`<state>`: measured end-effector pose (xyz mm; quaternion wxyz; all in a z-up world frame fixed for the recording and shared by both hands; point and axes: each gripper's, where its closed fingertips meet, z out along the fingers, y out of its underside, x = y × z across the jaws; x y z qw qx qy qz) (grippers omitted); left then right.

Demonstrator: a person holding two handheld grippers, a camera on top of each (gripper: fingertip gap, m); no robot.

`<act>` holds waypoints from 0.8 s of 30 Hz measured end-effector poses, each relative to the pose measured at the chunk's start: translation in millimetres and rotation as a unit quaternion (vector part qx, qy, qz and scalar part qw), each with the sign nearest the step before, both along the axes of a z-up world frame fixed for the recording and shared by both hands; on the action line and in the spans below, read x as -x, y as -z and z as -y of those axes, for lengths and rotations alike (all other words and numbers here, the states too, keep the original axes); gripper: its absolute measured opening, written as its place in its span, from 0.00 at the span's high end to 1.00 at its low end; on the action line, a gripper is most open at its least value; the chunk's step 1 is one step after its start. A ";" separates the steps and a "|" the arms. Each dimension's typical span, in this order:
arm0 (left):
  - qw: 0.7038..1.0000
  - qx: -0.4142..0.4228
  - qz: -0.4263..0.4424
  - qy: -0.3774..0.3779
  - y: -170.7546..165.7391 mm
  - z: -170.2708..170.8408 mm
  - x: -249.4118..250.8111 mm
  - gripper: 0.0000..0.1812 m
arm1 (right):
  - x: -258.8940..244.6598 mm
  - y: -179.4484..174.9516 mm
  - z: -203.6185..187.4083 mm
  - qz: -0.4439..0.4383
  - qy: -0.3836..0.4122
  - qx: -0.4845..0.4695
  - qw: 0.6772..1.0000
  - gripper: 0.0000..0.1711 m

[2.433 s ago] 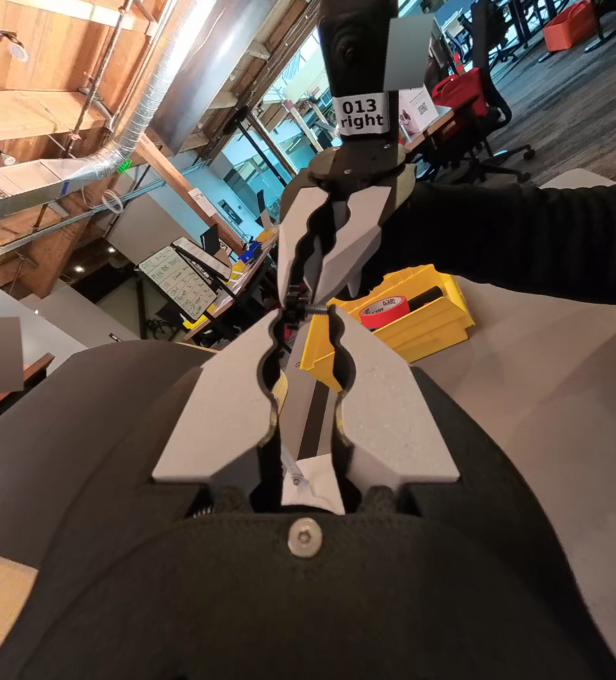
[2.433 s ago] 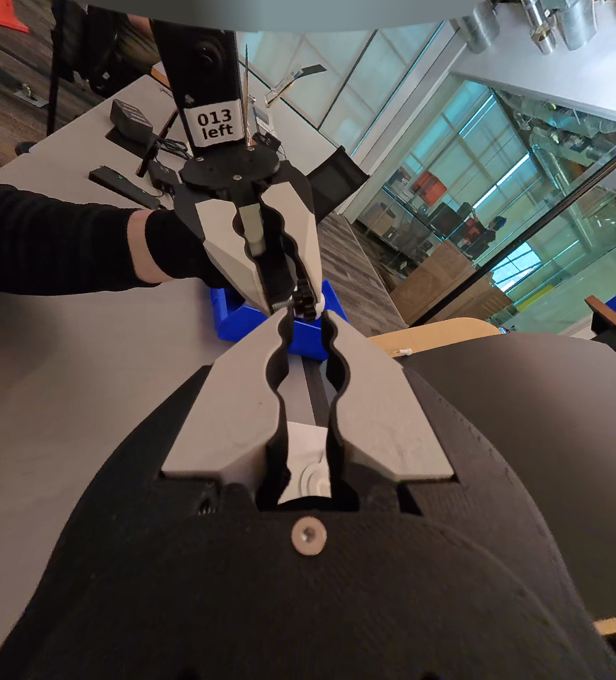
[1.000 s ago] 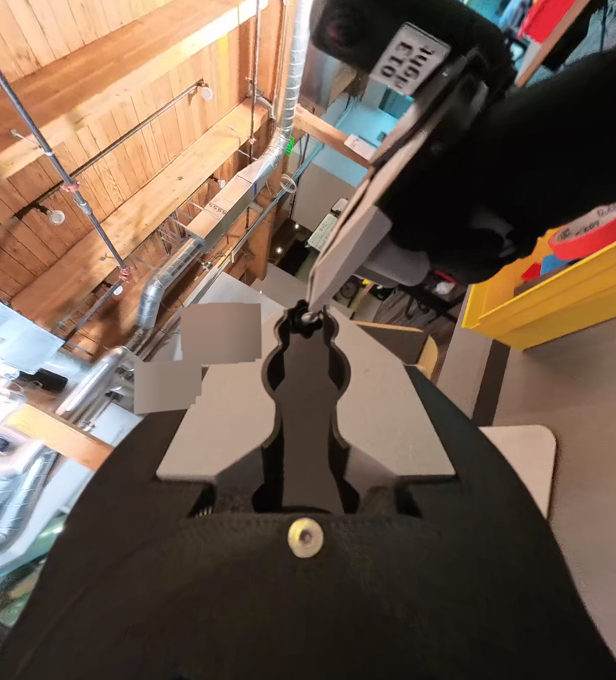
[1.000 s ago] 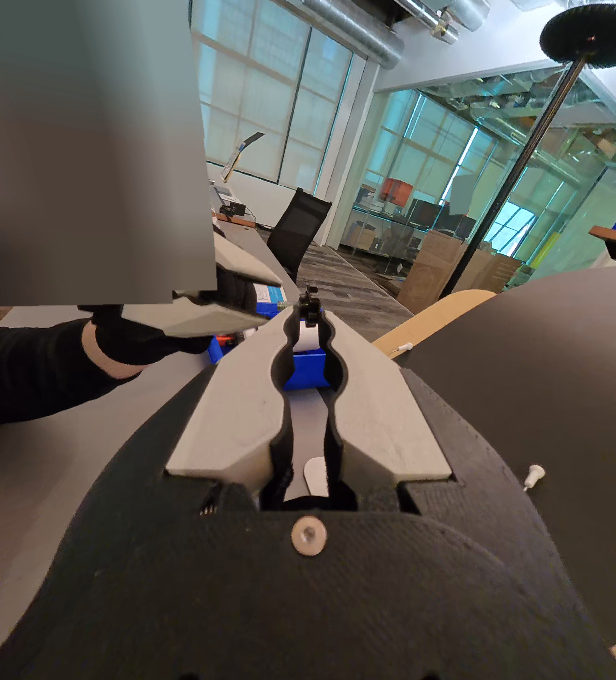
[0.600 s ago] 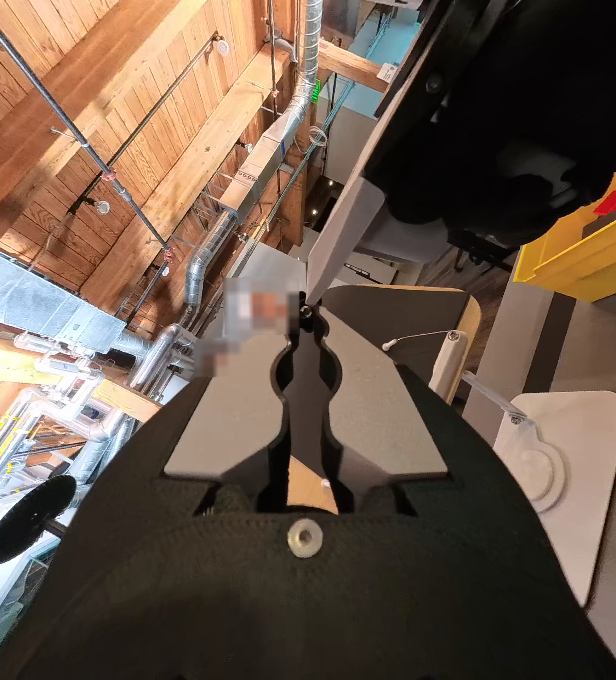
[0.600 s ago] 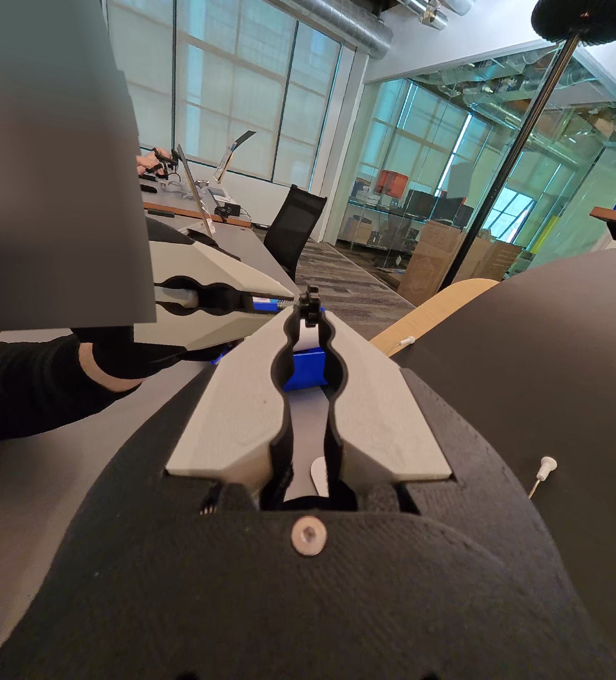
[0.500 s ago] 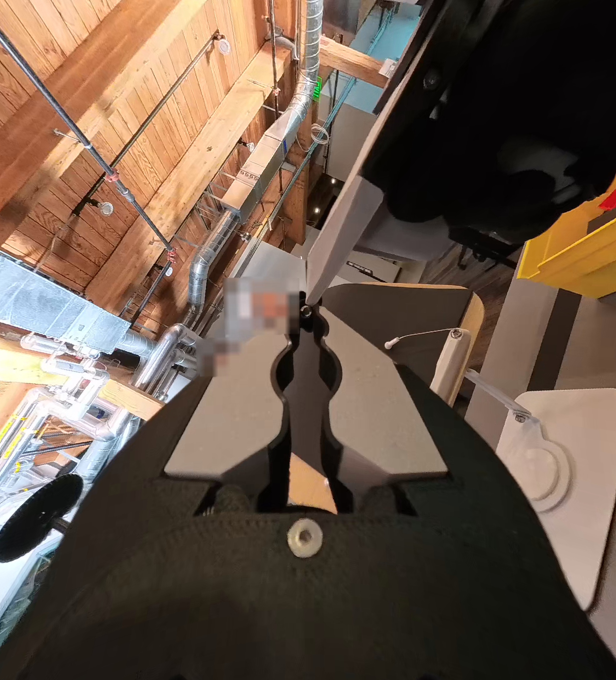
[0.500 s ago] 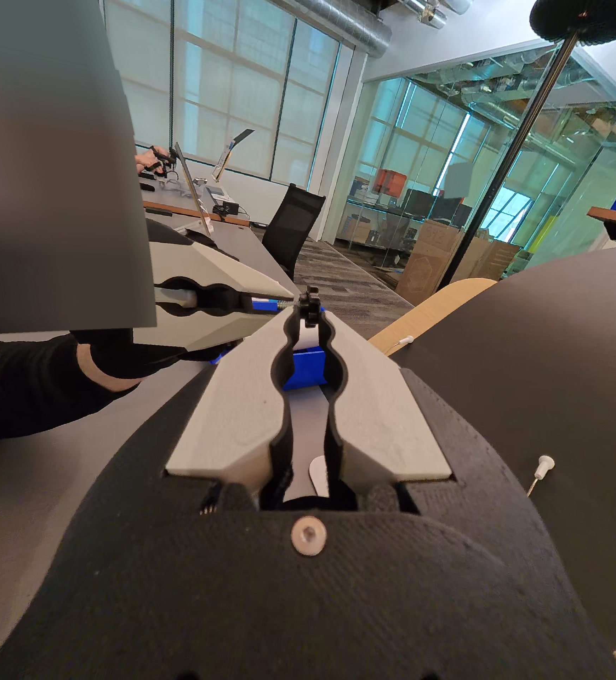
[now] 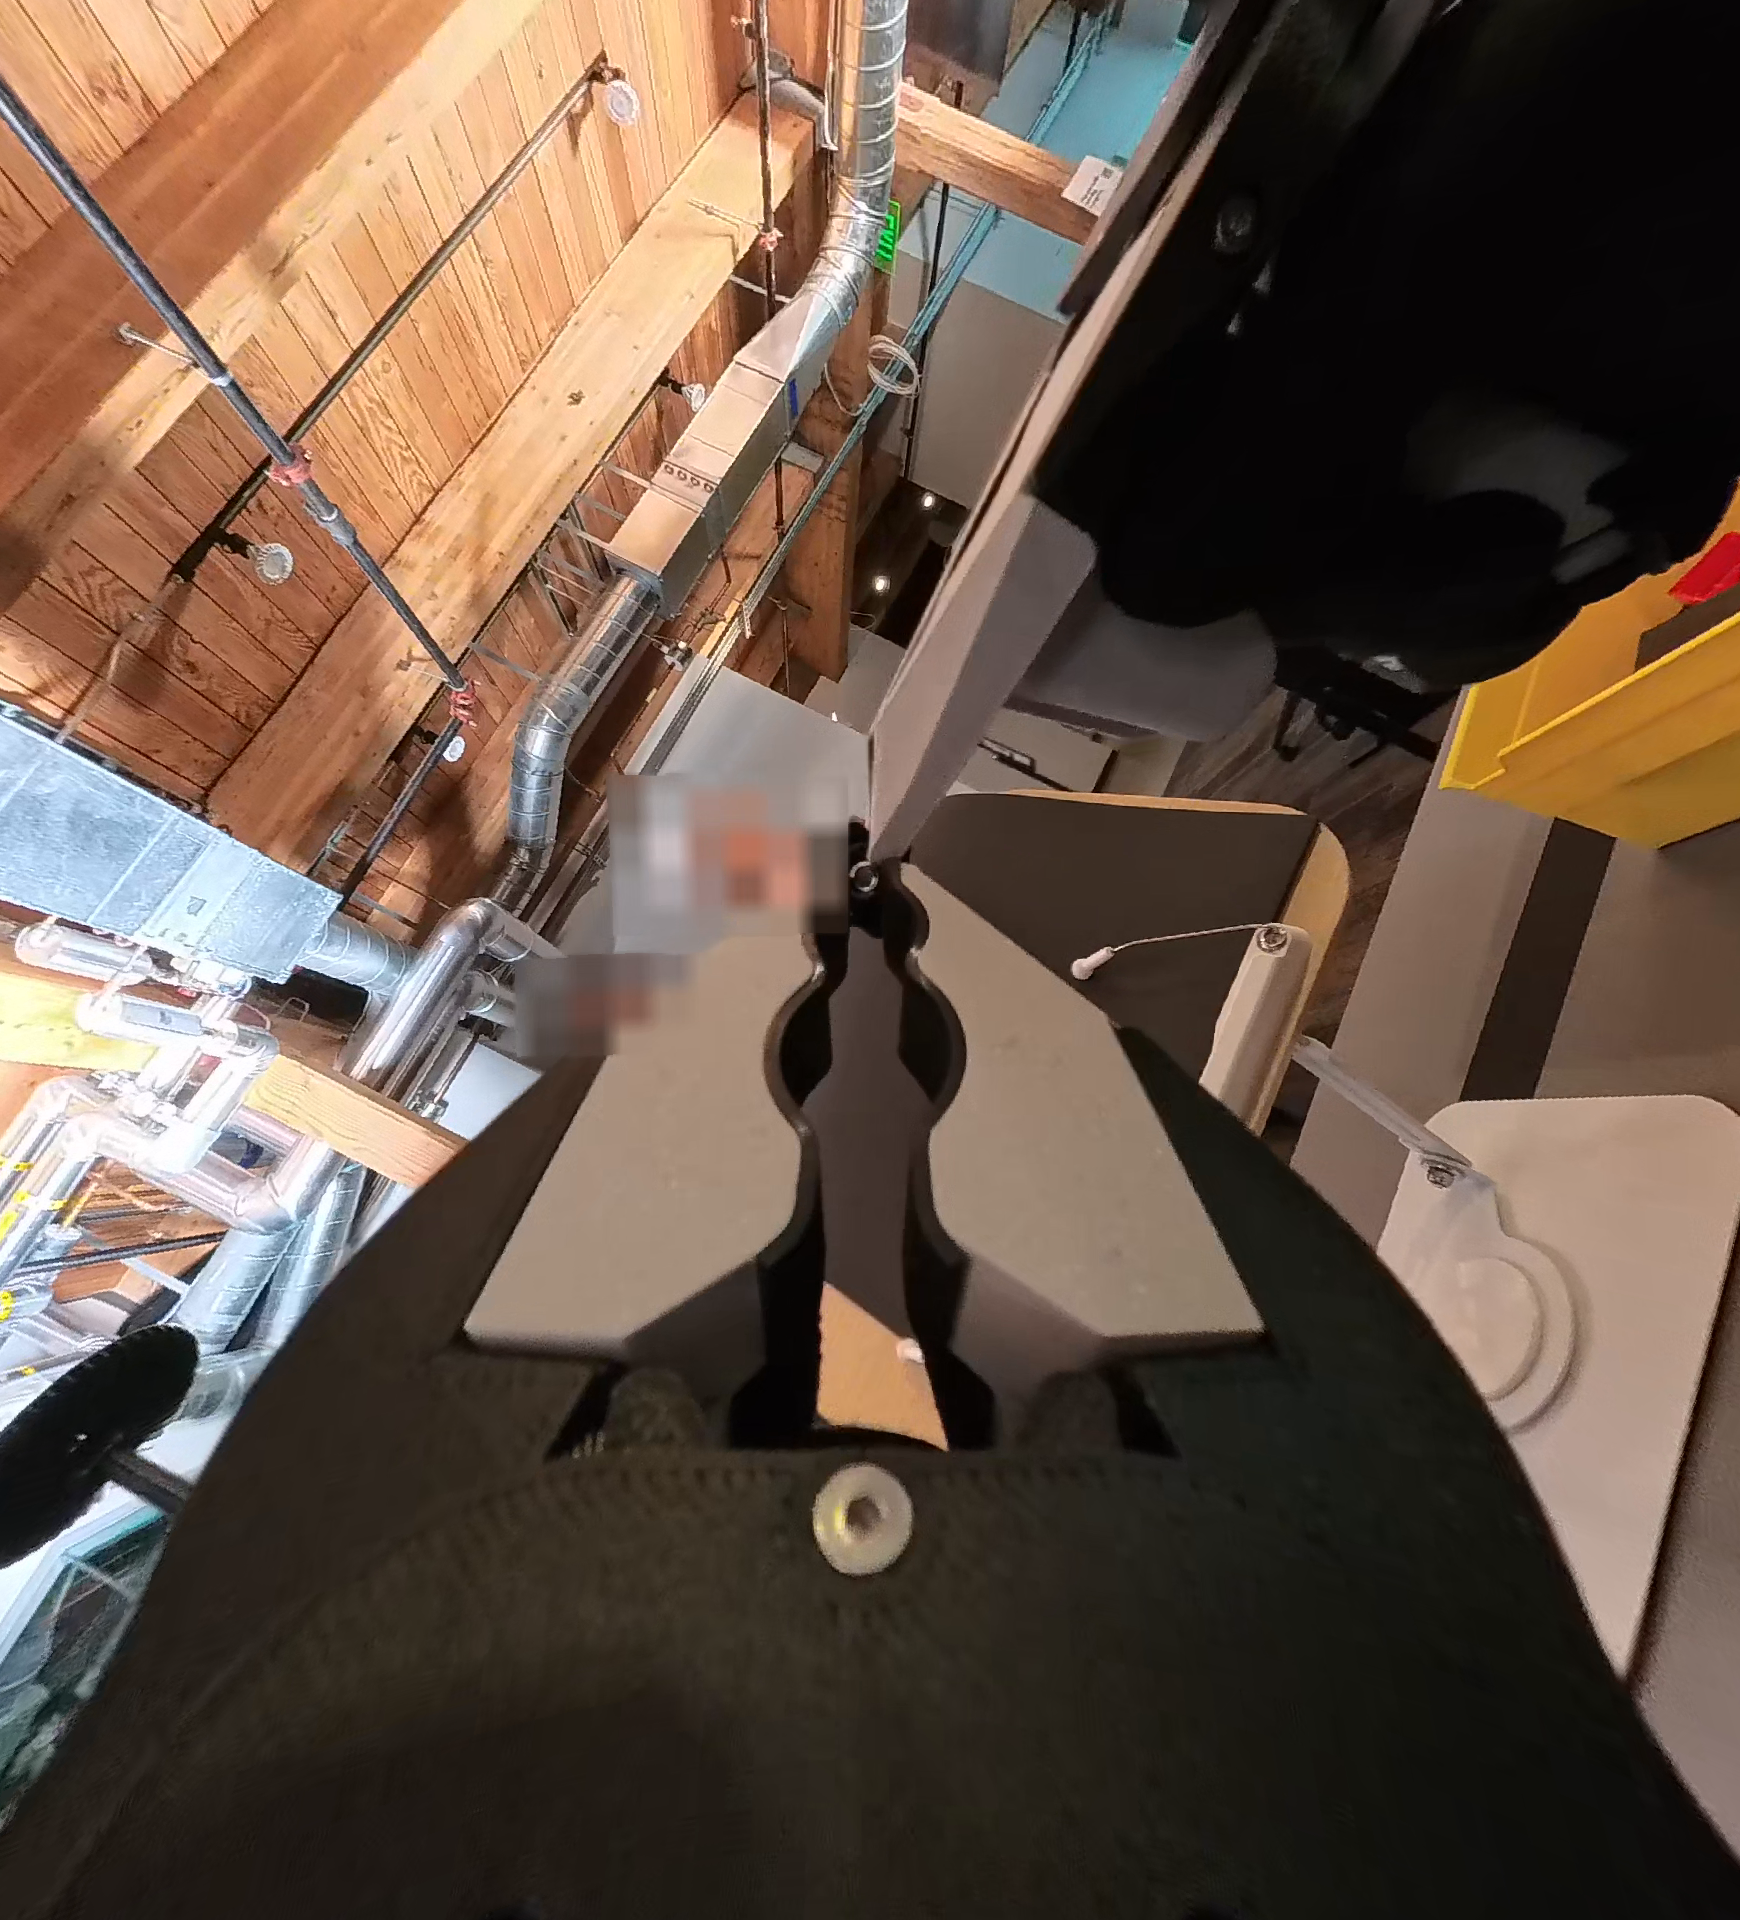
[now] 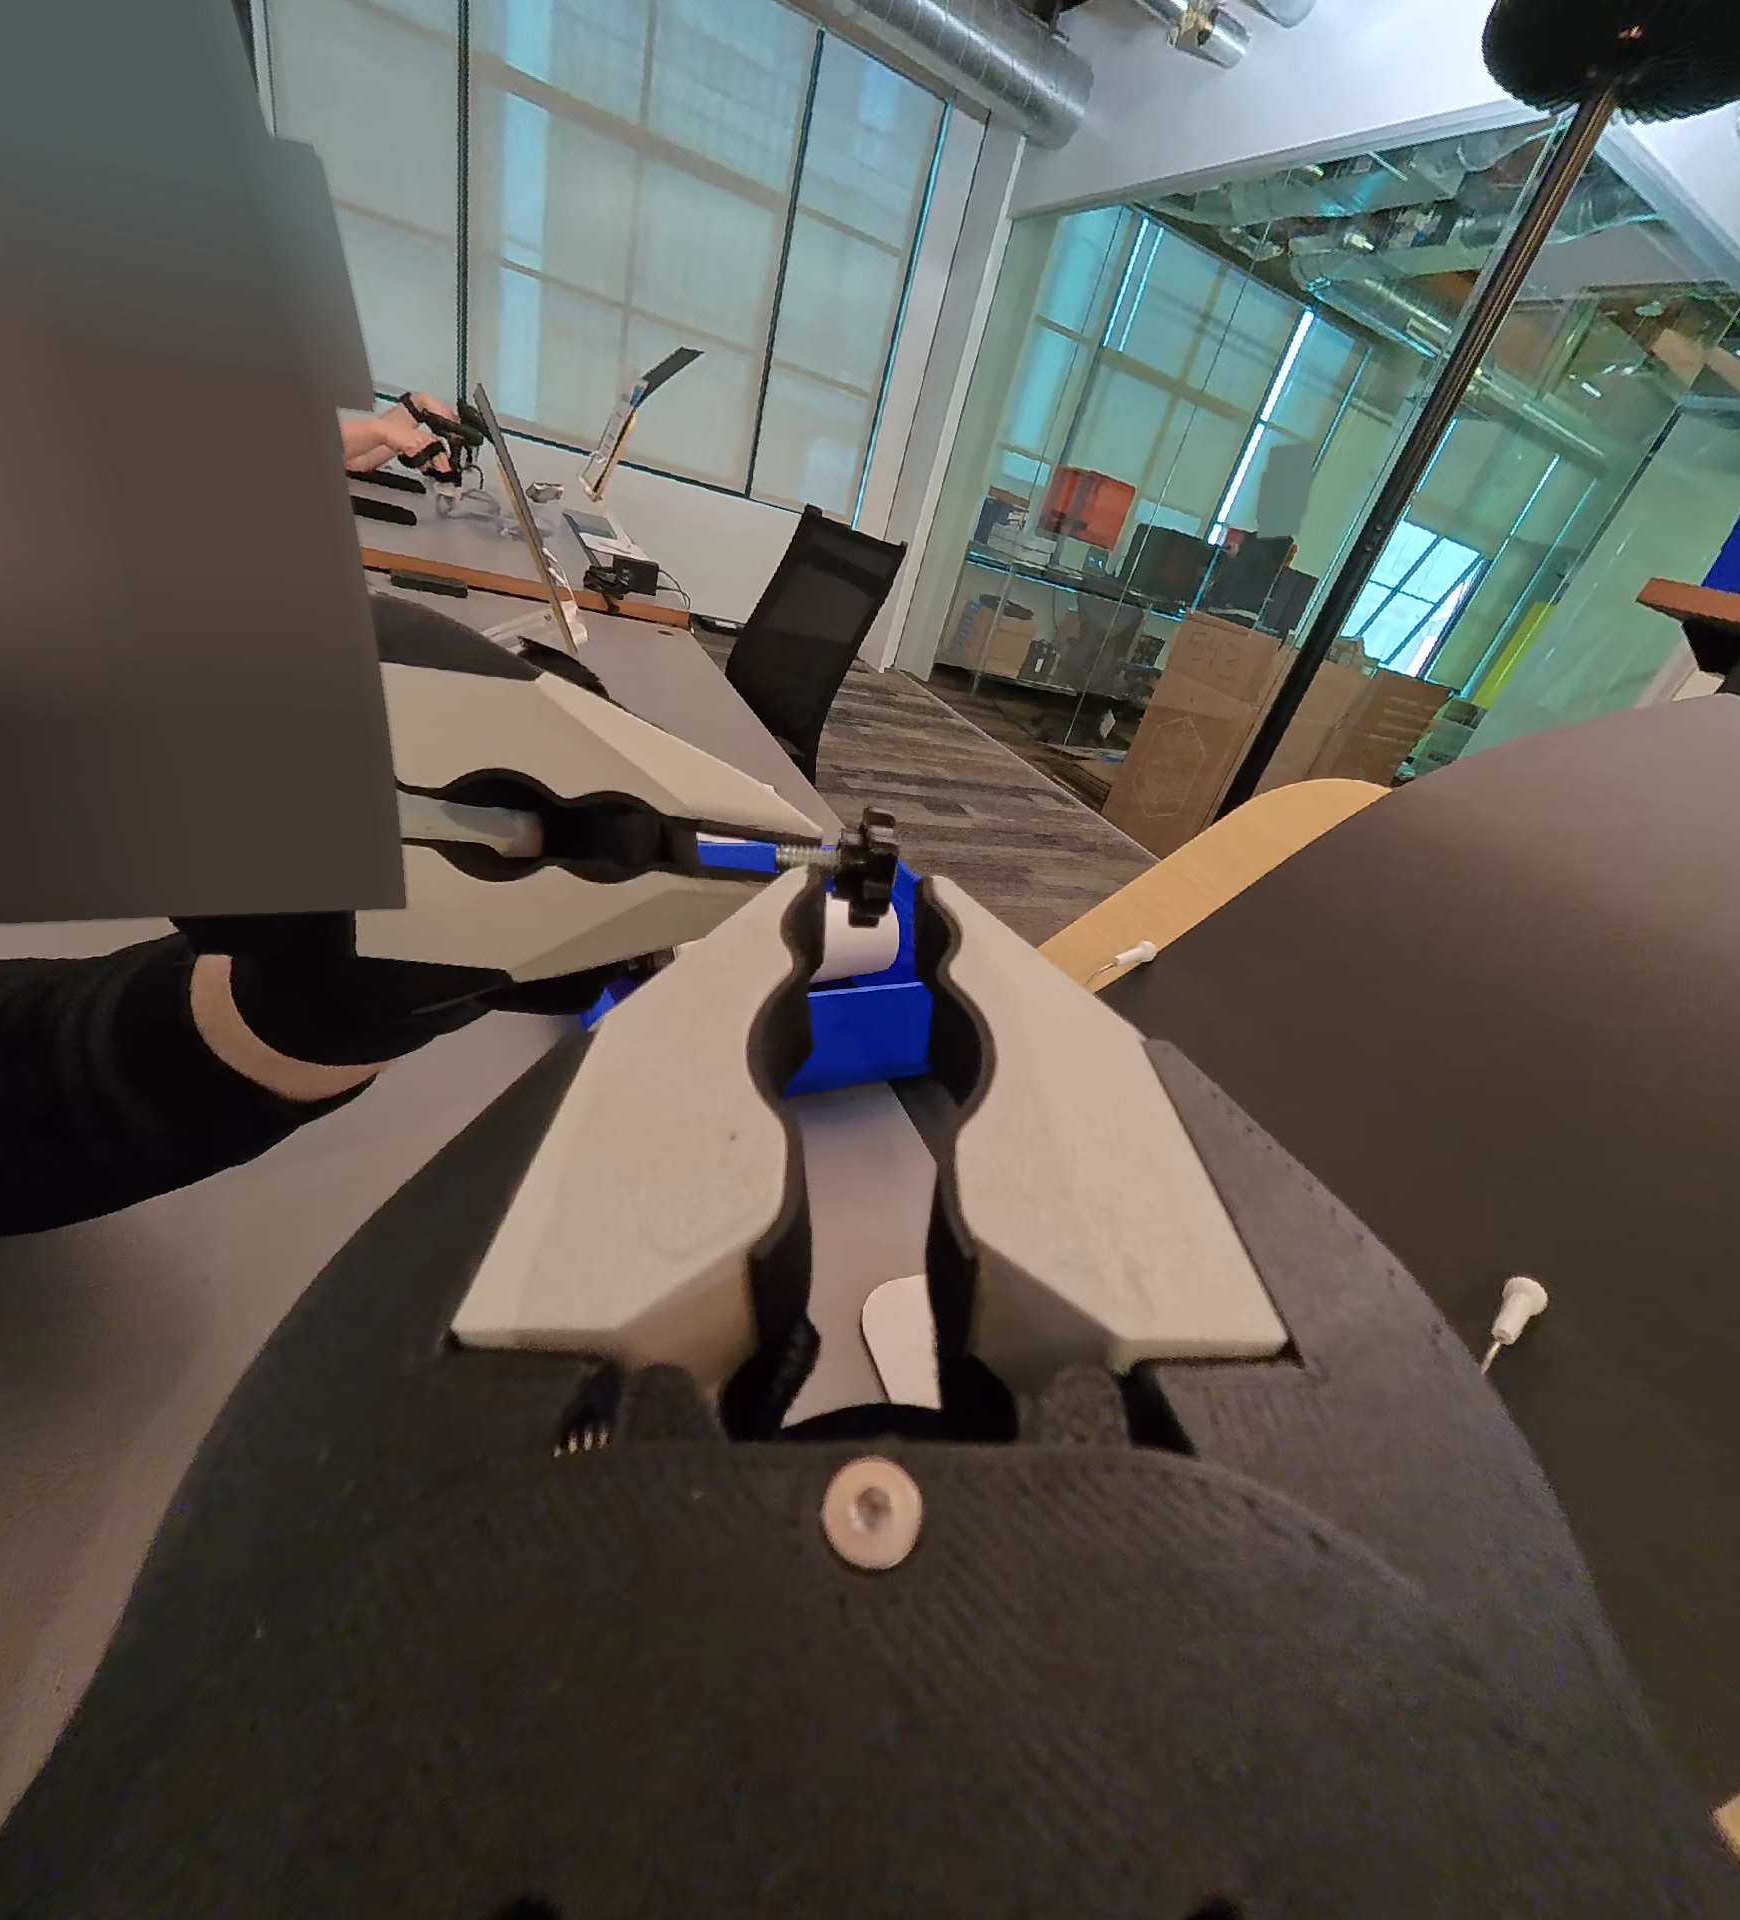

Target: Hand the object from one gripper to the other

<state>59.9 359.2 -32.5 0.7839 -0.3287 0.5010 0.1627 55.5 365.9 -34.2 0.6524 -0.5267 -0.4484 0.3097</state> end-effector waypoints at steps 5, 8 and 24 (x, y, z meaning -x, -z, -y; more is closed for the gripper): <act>0.995 0.073 0.027 0.056 -2.0 1.7 3.3 0.98 | -6.4 -2.3 -1.5 0.001 0.008 -0.016 1.000 0.84; 0.975 0.172 0.073 0.121 -7.2 2.0 10.4 0.98 | -9.9 -2.6 -1.1 0.037 0.039 -0.085 0.995 0.81; 0.581 0.599 0.257 0.487 -8.7 -1.9 34.9 0.98 | 26.5 -0.2 9.0 0.181 0.183 -0.400 0.880 0.76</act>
